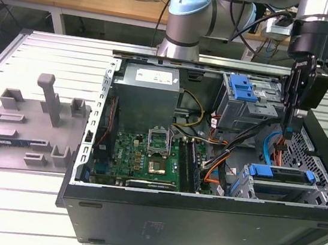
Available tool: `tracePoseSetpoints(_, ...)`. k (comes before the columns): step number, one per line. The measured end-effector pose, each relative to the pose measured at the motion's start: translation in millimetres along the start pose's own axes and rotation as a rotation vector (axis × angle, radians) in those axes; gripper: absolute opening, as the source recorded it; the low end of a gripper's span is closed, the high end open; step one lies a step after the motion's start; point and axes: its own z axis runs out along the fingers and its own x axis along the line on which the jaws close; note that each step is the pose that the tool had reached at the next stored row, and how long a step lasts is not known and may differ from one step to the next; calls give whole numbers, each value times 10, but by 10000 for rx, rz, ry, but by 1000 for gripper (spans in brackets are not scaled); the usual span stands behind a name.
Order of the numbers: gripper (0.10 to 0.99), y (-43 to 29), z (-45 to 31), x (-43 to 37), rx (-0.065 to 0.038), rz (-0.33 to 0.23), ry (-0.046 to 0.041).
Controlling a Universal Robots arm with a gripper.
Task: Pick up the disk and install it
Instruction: 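Insert the first disk wire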
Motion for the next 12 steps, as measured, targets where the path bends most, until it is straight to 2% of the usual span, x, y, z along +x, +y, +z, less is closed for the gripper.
tracePoseSetpoints(2, 353, 1, 14, -11, 16, 4, 85)
tracePoseSetpoints(6, 353, 3, 31, -24, 31, 9, 176)
tracePoseSetpoints(7, 271, 3, 34, -29, 37, 10, 202)
tracePoseSetpoints(9, 271, 4, 40, -34, 42, 11, 228)
tracePoseSetpoints(10, 200, 4, 45, -38, 46, 13, 252)
tracePoseSetpoints(12, 200, 5, 50, -45, 56, 16, 307)
